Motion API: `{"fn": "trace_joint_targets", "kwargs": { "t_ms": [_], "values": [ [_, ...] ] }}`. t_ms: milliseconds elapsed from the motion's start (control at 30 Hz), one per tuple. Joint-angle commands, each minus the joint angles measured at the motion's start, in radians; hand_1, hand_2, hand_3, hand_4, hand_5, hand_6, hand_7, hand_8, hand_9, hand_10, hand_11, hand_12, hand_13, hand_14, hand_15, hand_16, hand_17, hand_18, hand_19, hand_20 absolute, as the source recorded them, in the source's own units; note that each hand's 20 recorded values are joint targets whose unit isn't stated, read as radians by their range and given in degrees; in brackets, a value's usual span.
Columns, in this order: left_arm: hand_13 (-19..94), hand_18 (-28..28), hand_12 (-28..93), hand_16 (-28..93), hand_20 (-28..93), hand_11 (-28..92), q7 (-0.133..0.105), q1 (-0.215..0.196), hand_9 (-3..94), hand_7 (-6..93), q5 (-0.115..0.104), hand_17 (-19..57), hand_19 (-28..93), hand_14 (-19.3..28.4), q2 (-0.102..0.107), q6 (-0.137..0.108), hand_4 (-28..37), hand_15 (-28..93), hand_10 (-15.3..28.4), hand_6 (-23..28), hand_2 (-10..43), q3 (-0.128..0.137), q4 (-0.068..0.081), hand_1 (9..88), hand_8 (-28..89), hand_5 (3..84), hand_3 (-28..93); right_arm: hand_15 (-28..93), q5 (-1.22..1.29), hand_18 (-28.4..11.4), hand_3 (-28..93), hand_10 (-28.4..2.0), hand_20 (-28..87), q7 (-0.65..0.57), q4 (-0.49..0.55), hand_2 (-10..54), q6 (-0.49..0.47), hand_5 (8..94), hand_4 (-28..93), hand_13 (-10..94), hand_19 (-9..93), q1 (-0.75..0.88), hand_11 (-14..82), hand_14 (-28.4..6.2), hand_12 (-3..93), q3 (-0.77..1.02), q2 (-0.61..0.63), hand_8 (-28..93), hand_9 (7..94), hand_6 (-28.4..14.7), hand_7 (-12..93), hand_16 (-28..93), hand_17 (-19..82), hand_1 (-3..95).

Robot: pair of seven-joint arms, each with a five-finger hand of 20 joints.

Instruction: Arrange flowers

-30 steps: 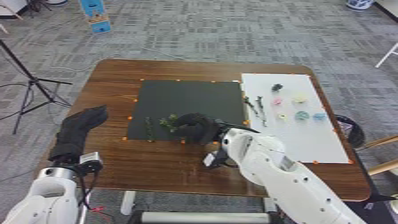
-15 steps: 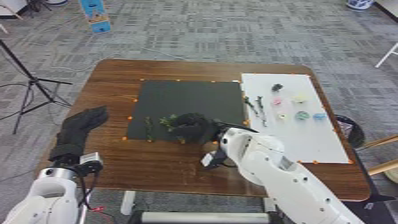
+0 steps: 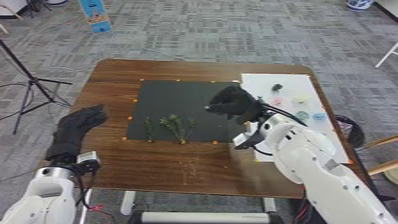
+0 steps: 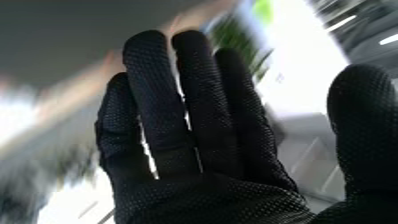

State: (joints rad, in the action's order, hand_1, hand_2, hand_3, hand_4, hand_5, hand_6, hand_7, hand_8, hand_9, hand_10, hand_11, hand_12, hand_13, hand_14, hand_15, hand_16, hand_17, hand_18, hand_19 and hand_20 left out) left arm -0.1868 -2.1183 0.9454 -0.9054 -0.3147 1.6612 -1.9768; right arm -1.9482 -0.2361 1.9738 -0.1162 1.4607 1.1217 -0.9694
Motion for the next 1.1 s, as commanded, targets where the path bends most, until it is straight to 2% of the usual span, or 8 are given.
{"fn": "trace_joint_targets", "kwargs": {
  "t_ms": [33,167,333,533,700,800,1000,1100],
  "values": [
    [41,13.8,14,3,22,20,-0.009,-0.013,51.1,15.8,0.002,2.5,17,15.7,0.0,-0.009,-28.3,22,12.7,2.1,10.4,0.008,-0.013,19.1,-8,50.4,73,59,-0.302,-26.6,63,-15.7,60,-0.129,-0.133,-6.7,0.11,65.8,-12,67,76,-0.088,28.2,-16.4,25.2,-0.015,0.111,-5,78.9,-4.5,26,35,29,27.9],
    [41,13.8,14,3,22,20,-0.011,-0.01,50.9,16.0,0.013,2.2,16,15.7,-0.001,0.002,-28.3,22,12.6,2.1,10.0,0.007,-0.015,19.3,-8,50.1,73,65,-0.312,-27.8,62,-14.4,63,-0.176,-0.172,-9.5,0.036,70.7,-11,72,84,-0.109,34.4,-16.3,27.5,-0.011,0.108,-4,83.4,-3.7,32,38,34,27.3],
    [41,13.8,14,3,21,20,-0.003,-0.022,50.8,16.1,0.033,2.2,16,15.7,-0.006,0.003,-28.3,22,12.6,2.1,9.8,0.018,-0.022,19.3,-8,50.2,73,70,-0.345,-27.9,60,-12.0,63,-0.197,-0.185,-9.5,-0.03,78.0,-10,78,93,-0.105,39.7,-13.6,30.0,-0.018,0.125,-3,90.2,-2.1,37,41,43,24.9],
    [41,13.9,14,3,21,20,-0.003,-0.032,50.8,16.0,0.027,2.1,16,15.7,-0.009,0.0,-28.3,22,12.7,2.1,9.5,0.026,-0.026,19.3,-8,50.1,73,71,-0.356,-27.3,59,-11.4,67,-0.207,-0.192,-9.5,-0.1,81.1,-9,82,93,-0.109,42.1,-12.9,29.8,-0.026,0.121,-2,93.0,-1.1,39,42,48,22.3],
    [41,13.9,14,3,21,20,0.001,-0.022,50.8,16.0,0.032,2.1,16,15.8,-0.008,0.006,-28.3,22,12.7,2.1,9.5,0.017,-0.026,19.5,-8,50.1,73,71,-0.398,-27.1,59,-11.1,69,-0.189,-0.217,-9.5,-0.166,83.7,-9,84,93,-0.136,45.8,-12.2,27.8,-0.068,0.131,-2,93.7,-0.3,40,42,51,21.0],
    [41,13.9,14,3,21,20,0.006,-0.026,50.8,16.0,0.053,2.0,16,15.8,-0.008,0.011,-28.3,22,12.7,2.2,9.5,0.022,-0.028,19.5,-8,50.1,73,71,-0.383,-26.9,59,-11.1,69,-0.197,-0.228,-9.5,-0.217,84.1,-9,85,93,-0.161,47.0,-11.6,26.5,-0.112,0.145,-2,93.7,0.0,40,42,52,20.8],
    [41,14.0,14,3,21,20,0.007,-0.024,50.7,15.9,0.058,2.0,16,15.8,-0.008,0.009,-28.3,21,12.6,2.2,9.3,0.025,-0.034,19.4,-8,50.1,73,70,-0.406,-26.3,59,-10.6,69,-0.177,-0.25,-9.5,-0.274,84.5,-9,86,93,-0.204,48.0,-10.8,25.6,-0.165,0.143,-2,93.7,0.2,40,42,54,20.9],
    [40,14.0,14,3,21,20,0.006,-0.034,50.7,15.9,0.087,2.0,16,15.9,-0.008,0.021,-28.3,21,12.6,2.3,9.3,0.037,-0.045,19.4,-8,50.1,73,70,-0.408,-25.9,60,-10.5,69,-0.173,-0.258,-9.5,-0.282,84.8,-9,87,93,-0.221,48.4,-10.5,25.0,-0.177,0.148,-2,93.7,0.3,40,42,54,21.0]
  ]
}}
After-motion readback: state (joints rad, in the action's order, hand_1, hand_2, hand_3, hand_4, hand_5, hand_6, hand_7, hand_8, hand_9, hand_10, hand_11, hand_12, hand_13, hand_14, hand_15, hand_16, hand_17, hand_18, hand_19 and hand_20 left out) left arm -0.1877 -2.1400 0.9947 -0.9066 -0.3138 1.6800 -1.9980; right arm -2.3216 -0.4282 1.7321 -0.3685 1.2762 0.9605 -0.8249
